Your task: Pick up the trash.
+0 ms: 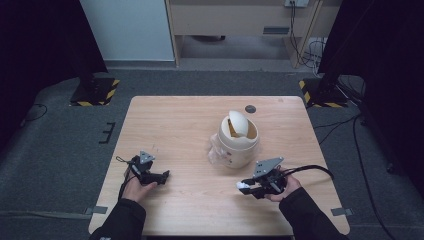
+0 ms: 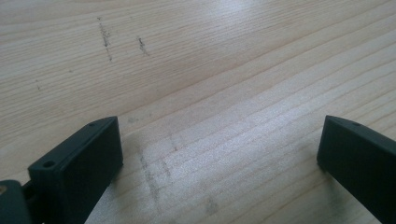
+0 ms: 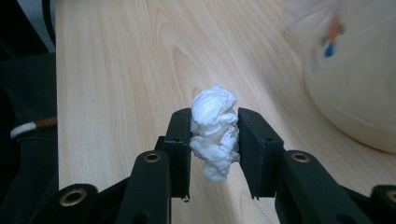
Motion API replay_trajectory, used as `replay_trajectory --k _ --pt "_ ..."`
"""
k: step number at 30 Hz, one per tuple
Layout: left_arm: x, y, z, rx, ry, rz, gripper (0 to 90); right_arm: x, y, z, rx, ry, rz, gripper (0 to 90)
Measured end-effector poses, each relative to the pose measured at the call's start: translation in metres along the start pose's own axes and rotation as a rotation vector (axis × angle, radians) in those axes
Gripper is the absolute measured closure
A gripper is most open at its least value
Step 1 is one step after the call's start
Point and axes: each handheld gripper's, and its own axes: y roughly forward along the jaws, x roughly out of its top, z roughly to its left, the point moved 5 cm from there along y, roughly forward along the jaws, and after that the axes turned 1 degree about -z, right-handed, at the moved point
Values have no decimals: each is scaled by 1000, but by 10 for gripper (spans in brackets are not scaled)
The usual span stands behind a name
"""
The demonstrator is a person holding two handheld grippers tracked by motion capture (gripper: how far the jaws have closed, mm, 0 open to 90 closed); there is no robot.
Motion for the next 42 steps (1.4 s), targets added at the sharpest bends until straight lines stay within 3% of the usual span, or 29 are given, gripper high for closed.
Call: replay_trajectory --k 13,33,37,42 --pt "0 0 0 -1 0 0 0 14 -26 -5 -16 29 -146 663" --pt "0 0 0 -1 1 0 0 25 -51 -10 -46 45 -253 664" --pt "0 0 0 -2 2 0 0 30 -64 -13 -66 58 -306 667" --pt "0 0 0 -2 2 0 0 33 -84 -21 -125 86 -390 677"
